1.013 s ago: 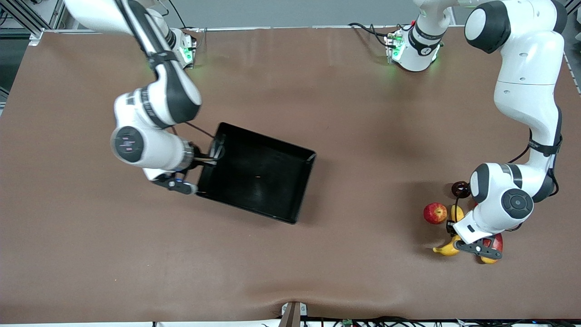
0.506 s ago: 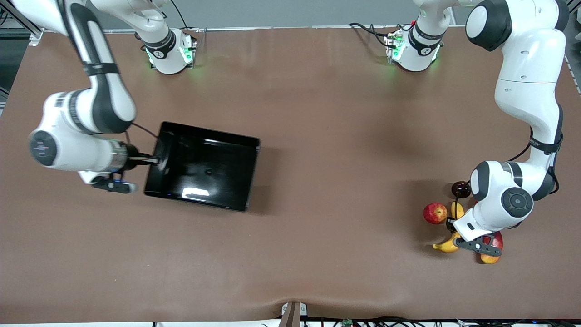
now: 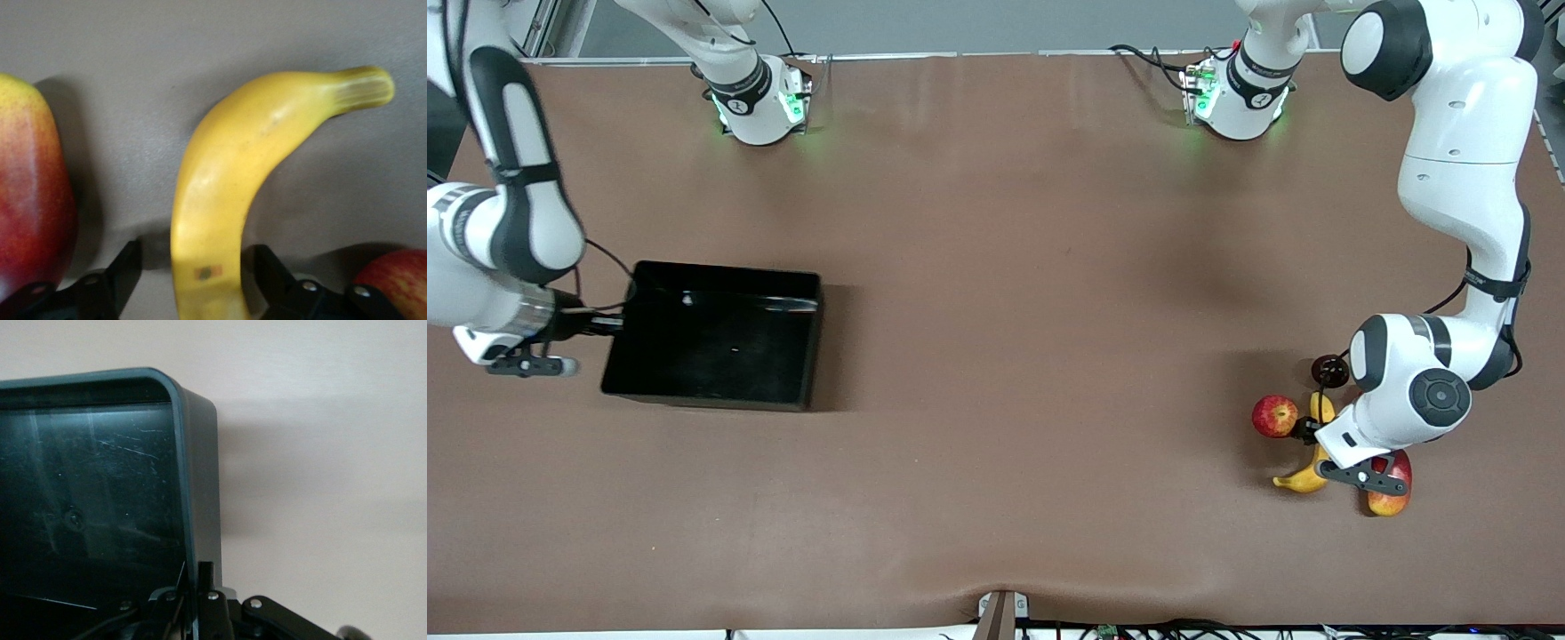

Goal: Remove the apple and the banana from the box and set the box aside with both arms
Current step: 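Release the tray rim with the right gripper while the left gripper releases the banana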

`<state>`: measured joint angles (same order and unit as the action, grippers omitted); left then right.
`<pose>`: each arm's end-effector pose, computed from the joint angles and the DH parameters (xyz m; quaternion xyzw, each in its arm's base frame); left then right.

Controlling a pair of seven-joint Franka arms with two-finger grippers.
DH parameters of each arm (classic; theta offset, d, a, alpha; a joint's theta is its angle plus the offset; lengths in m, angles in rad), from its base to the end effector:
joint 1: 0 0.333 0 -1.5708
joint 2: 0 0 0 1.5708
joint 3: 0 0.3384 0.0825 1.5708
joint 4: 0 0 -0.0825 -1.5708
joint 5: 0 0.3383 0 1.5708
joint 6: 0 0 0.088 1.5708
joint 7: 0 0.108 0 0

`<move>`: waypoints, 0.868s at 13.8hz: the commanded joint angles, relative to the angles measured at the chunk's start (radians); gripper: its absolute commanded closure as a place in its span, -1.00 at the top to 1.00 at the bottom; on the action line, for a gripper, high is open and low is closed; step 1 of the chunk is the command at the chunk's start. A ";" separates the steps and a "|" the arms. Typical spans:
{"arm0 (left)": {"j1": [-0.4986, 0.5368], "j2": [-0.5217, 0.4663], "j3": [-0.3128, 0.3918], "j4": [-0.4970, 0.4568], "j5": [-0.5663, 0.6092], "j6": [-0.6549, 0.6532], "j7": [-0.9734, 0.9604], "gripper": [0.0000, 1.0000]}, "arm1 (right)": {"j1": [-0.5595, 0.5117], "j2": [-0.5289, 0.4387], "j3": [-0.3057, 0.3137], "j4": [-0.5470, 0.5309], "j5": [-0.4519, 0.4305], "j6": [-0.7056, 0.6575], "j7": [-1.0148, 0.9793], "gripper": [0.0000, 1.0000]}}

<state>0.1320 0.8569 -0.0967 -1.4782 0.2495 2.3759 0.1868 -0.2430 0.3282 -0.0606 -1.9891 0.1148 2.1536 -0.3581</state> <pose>0.7027 0.0425 0.2153 -0.9877 0.1456 -0.0178 0.0546 0.5373 -0.1613 0.3371 -0.9961 0.0074 0.0652 0.0597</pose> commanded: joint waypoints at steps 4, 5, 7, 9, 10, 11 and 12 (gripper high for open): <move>0.009 -0.032 -0.005 -0.019 0.002 -0.012 0.020 0.93 | -0.127 0.083 0.027 0.001 0.011 0.104 -0.176 -1.00; 0.009 -0.044 -0.005 -0.019 -0.001 -0.012 0.020 0.88 | -0.127 0.083 0.027 0.001 0.011 0.100 -0.176 -1.00; 0.009 -0.074 -0.008 -0.019 -0.010 -0.043 0.020 0.73 | -0.124 0.083 0.027 0.009 0.009 0.071 -0.174 0.21; 0.009 -0.116 -0.012 -0.019 -0.013 -0.070 0.020 0.73 | -0.125 0.083 0.027 0.042 0.009 -0.021 -0.189 1.00; 0.011 -0.136 -0.015 -0.019 -0.013 -0.090 0.020 0.82 | -0.121 0.081 0.025 0.082 0.002 -0.114 -0.203 1.00; 0.011 -0.156 -0.018 -0.019 -0.013 -0.107 0.020 0.96 | -0.121 0.083 0.025 0.126 -0.006 -0.232 -0.219 1.00; 0.008 -0.177 -0.018 -0.019 -0.013 -0.128 0.017 1.00 | -0.122 0.100 0.025 0.160 -0.009 -0.282 -0.226 1.00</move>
<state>0.1380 0.7424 -0.1085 -1.4708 0.2494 2.2919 0.1915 -0.3457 0.4132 -0.0513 -1.9062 0.1163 1.9915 -0.5535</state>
